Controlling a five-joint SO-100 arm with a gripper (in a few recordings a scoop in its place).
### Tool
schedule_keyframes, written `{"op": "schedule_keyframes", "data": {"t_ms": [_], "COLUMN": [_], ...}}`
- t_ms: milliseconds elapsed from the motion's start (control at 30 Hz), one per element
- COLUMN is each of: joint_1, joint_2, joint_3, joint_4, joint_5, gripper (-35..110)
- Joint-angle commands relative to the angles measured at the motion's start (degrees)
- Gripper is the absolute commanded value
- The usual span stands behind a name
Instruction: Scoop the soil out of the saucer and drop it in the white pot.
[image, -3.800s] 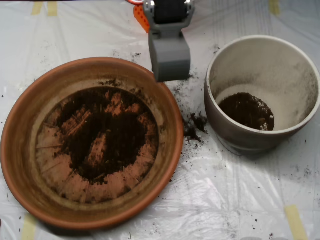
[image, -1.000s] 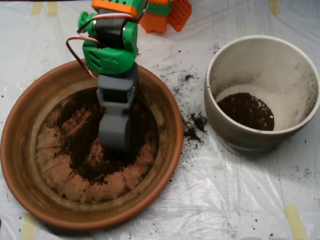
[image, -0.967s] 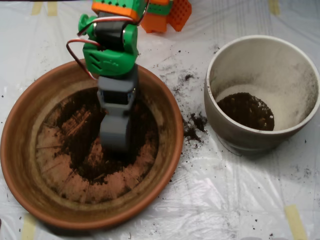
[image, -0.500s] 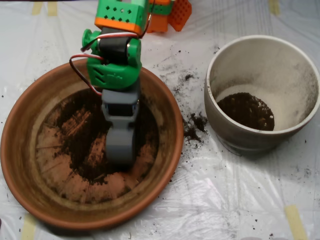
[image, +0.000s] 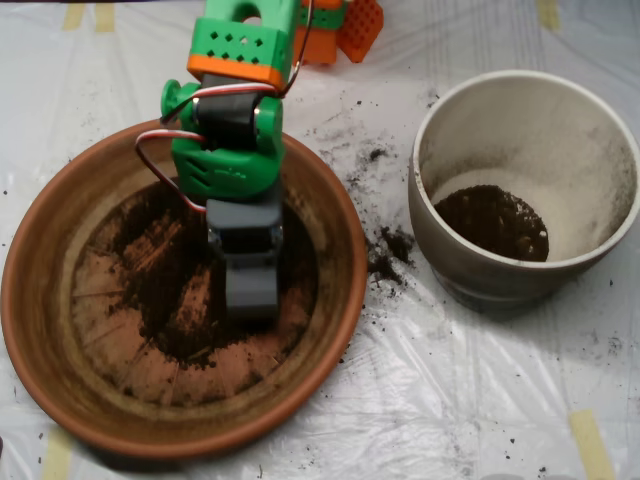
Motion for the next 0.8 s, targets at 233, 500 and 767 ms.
{"op": "schedule_keyframes", "data": {"t_ms": [233,500,767], "joint_1": [1.3,0.8,-3.9], "joint_2": [7.8,18.5,32.3], "joint_3": [2.5,-1.3,-4.7], "joint_4": [1.3,5.9,12.5], "joint_5": [1.4,4.5,4.7], "gripper": [0,-1,-1]}}
